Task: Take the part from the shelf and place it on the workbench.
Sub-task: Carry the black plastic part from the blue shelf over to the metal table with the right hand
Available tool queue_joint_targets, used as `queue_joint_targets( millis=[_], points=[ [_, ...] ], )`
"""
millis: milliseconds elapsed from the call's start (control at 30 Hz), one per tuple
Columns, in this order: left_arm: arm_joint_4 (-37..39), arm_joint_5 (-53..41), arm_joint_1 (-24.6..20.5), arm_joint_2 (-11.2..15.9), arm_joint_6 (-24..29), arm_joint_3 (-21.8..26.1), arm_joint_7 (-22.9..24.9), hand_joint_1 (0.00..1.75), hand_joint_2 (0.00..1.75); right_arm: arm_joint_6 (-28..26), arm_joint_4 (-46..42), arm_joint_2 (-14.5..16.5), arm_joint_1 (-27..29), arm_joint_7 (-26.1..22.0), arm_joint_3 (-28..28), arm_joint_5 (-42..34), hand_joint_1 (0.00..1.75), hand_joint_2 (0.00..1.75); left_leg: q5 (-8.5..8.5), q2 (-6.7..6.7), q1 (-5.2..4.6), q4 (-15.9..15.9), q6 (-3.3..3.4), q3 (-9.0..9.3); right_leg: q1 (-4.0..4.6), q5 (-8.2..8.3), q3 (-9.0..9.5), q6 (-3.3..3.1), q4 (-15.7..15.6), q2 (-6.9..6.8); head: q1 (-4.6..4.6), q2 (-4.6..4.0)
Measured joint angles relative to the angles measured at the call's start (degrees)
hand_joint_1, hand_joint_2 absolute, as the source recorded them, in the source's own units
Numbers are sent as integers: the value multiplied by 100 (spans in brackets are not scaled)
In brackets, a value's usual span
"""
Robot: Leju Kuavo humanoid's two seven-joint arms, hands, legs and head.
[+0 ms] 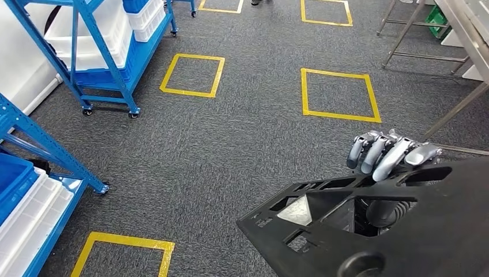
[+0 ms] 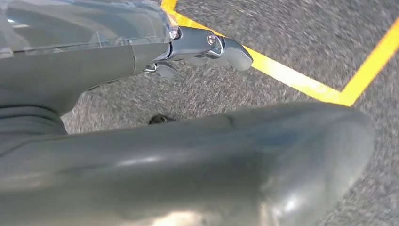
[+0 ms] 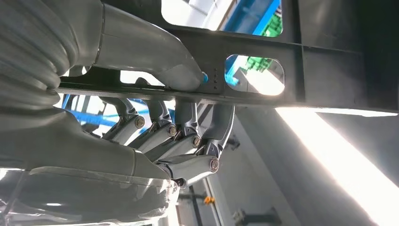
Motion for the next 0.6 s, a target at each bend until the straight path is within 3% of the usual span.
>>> queue_joint_targets(
  millis=[67, 100, 167, 233, 267, 333, 367, 400, 433, 467, 533, 600],
  points=[
    [0, 5, -4, 0, -12, 8, -7, 0, 0, -50, 13, 1, -4, -1, 3, -9, 175, 175, -30, 89, -22, 1, -45, 27, 56, 192, 350, -63, -665, -207, 0, 0],
    [0, 5, -4, 0, -23, 9, -13, 0, 0, -83, 16, 2, -5, -1, 5, -10, 175, 175, -42, 134, -30, 0, -73, 37, 84, 196, 403, -93, -785, -252, 0, 0],
    [0, -5, -9, 0, -44, 10, -29, 0, 0, -145, 18, 3, -3, -2, 11, 2, 175, 175, -64, 231, -35, -7, -134, 57, 93, 208, 395, -151, -816, -137, -1, 0],
    [0, -13, -22, -2, -54, 10, -45, 0, 0, -180, 17, 8, -7, -3, 22, 15, 175, 175, -178, 100, -18, 124, -188, 33, 62, 242, 426, -214, -871, -21, -1, 0],
    [0, -16, -23, -4, -57, 9, -51, 0, 0, -185, 19, 14, -11, -3, 32, 17, 175, 175, -322, -41, -9, 353, -208, -58, 43, 258, 447, -244, -897, 35, -1, 0],
    [0, -20, -3, -8, -61, 9, -57, 0, 0, -186, 26, 25, -15, -2, 54, 20, 175, 175, -707, -284, 8, 1135, -227, -416, 43, 262, 454, -276, -902, 158, -2, 0],
    [0, -22, 11, -8, -62, 9, -58, 0, 0, -186, 32, 28, -12, -2, 61, 21, 175, 175, -841, -318, 11, 1515, -235, -608, 46, 260, 453, -281, -895, 236, -2, 0],
    [0, -22, 20, -7, -62, 10, -58, 0, 0, -187, 38, 28, -9, -2, 66, 22, 175, 175, -866, -326, 14, 1728, -241, -731, 48, 257, 453, -281, -886, 318, -2, 0],
    [0, -24, 25, -7, -62, 10, -59, 0, 0, -192, 44, 28, -6, -2, 68, 23, 175, 175, -769, -329, 18, 1715, -244, -749, 48, 253, 457, -277, -874, 399, -2, 0],
    [0, -26, 25, -6, -65, 10, -62, 0, 0, -203, 47, 28, -4, -2, 73, 29, 175, 175, -568, -348, 25, 1460, -243, -652, 44, 246, 466, -267, -860, 480, -2, 0],
    [0, -42, 19, -4, -80, 9, -68, 0, 0, -248, 49, 28, -5, -2, 97, 63, 175, 175, -141, -590, 57, 626, -239, -305, 38, 217, 463, -224, -810, 628, -1, 0],
    [0, -57, 13, -2, -104, 8, -72, 0, 0, -293, 50, 28, -9, 0, 137, 105, 175, 175, 14, -823, 76, 144, -214, -108, 24, 201, 414, -160, -759, 757, -1, 0]
  ],
)
